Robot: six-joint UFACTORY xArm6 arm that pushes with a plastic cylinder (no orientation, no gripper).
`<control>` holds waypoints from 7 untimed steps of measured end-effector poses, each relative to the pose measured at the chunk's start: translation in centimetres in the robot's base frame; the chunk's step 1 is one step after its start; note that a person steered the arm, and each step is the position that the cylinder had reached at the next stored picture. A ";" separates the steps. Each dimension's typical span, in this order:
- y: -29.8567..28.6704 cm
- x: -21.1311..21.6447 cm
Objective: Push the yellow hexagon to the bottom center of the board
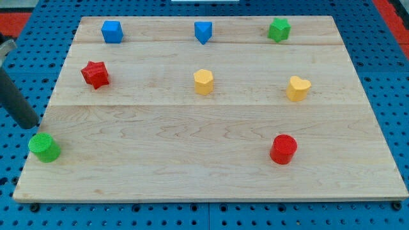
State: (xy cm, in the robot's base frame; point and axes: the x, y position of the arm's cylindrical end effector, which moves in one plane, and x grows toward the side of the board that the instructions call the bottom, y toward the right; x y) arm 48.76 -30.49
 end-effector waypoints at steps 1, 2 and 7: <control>0.0 1.3; 0.1 5.6; 3.6 6.1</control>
State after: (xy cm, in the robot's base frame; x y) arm 54.82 -26.92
